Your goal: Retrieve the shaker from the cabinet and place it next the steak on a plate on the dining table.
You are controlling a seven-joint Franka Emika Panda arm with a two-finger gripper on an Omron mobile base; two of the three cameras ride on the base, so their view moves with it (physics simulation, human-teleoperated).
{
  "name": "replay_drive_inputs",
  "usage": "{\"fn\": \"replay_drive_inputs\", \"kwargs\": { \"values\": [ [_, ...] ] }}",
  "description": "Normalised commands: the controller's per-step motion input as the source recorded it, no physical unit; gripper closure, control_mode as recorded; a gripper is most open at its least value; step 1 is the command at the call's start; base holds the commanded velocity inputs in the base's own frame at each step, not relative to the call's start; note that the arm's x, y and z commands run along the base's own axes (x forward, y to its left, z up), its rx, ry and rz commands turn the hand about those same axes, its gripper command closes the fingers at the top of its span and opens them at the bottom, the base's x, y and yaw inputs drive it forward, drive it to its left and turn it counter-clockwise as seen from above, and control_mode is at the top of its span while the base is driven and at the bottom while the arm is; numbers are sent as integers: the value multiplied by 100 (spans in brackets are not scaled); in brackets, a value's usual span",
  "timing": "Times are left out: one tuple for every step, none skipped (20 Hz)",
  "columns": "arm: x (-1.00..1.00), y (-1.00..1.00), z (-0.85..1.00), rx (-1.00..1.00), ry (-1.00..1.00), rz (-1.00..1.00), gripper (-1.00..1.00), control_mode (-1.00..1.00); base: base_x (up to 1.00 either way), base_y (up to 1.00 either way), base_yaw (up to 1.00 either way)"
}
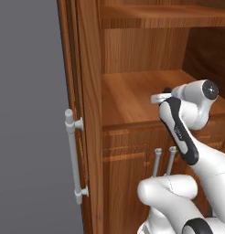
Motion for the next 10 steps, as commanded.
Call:
{"fn": "replay_drive_inputs", "kwargs": {
  "values": [
    [-100, 0, 1, 2, 0, 0, 100, -100, 0, 0, 0],
    [-100, 0, 9, 1, 0, 0, 100, -100, 0, 0, 0],
    [-100, -3, 8, 5, -1, 0, 100, -100, 0, 0, 0],
    [-100, -17, 3, 7, -3, 0, 100, -100, 0, 0, 0],
    [-100, 0, 0, 3, 0, 0, 100, -100, 0, 0, 0],
    [-100, 0, 0, 1, -1, 5, 100, -100, 0, 0, 0],
    [-100, 0, 1, 3, 0, 5, 100, -100, 0, 0, 0],
    [-100, 0, 6, 8, -5, 5, 100, -100, 0, 0, 0],
    [-100, 0, 8, 11, -8, 5, 100, -100, 0, 0, 0],
    [-100, 0, 0, 11, -10, 5, 100, -100, 0, 0, 0]
  ]
}}
